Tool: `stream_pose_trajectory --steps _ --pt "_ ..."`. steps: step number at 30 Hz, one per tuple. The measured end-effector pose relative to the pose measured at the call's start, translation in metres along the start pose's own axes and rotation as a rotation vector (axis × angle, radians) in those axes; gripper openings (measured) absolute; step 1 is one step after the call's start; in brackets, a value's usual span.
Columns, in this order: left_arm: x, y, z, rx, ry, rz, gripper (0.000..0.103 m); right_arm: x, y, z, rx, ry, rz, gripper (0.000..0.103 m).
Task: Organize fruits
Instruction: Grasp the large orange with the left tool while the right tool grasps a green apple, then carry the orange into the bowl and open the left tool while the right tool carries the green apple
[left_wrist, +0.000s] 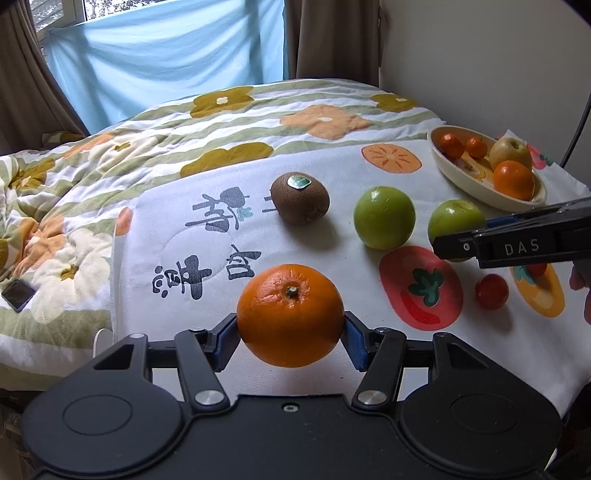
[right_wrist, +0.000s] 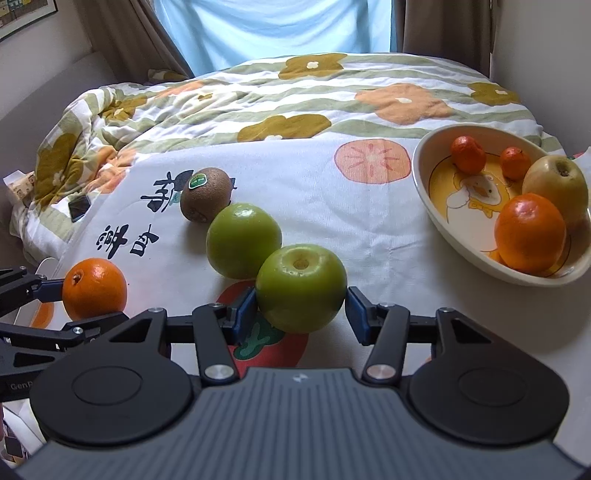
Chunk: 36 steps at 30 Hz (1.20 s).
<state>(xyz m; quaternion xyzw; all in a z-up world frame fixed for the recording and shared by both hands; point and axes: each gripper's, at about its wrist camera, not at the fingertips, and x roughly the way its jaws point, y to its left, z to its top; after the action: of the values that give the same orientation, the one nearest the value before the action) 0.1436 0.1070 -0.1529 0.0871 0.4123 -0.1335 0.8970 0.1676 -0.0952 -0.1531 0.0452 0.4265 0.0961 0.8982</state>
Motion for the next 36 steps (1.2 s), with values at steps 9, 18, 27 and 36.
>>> stream_pose_trajectory --steps 9,18,27,36 --pt "-0.031 -0.034 0.010 -0.015 -0.027 0.036 0.062 -0.039 -0.029 0.004 0.008 -0.020 0.040 0.067" --pt "-0.062 -0.085 0.031 -0.055 -0.069 0.063 0.063 -0.084 -0.083 0.010 0.001 -0.046 0.057 0.067" --pt "-0.066 -0.152 0.073 -0.071 -0.122 0.044 0.062 -0.115 -0.149 0.033 -0.019 -0.091 0.065 0.067" --pt "-0.034 -0.192 0.117 -0.059 -0.150 0.031 0.062 -0.117 -0.196 0.068 -0.110 -0.132 0.061 0.067"
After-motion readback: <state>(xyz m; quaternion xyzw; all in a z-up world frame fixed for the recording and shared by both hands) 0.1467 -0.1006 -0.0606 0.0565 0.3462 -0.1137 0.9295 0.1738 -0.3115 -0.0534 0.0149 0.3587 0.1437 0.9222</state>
